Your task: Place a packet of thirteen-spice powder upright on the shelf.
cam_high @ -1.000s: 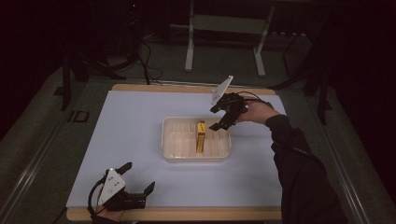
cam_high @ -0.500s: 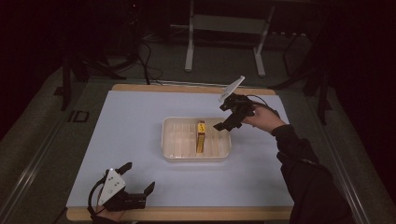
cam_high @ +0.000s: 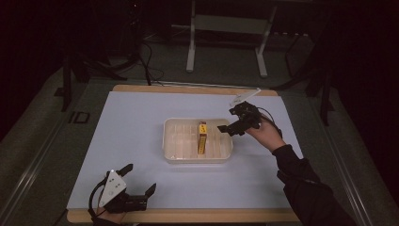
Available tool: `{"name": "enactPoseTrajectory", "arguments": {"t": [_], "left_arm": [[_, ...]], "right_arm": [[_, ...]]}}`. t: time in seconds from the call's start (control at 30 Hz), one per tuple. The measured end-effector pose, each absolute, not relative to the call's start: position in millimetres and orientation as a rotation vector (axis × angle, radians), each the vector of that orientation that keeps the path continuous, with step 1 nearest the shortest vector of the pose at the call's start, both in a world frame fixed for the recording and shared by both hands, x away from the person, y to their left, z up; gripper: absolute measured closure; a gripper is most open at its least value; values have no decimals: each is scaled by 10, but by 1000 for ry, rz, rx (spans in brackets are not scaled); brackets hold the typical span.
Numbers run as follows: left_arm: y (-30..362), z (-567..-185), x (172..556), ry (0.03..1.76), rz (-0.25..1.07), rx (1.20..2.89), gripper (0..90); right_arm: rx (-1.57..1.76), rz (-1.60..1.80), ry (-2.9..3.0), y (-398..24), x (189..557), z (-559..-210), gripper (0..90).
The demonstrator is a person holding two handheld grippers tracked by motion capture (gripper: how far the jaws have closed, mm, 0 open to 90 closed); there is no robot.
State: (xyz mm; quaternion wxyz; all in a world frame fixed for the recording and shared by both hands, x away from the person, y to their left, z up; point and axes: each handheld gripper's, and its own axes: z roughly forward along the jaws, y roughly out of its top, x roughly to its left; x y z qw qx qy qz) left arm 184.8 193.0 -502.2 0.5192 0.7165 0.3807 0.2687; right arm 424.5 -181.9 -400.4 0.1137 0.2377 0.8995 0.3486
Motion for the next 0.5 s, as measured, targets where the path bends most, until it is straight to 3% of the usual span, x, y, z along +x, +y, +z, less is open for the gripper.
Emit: {"name": "enactPoseTrajectory", "arguments": {"t": [0.5], "left_arm": [[1918,-5024,1844,915,642,1720,3]], "right_arm": [[933,1134,2409,-2251,3926,-4199,123]]}}
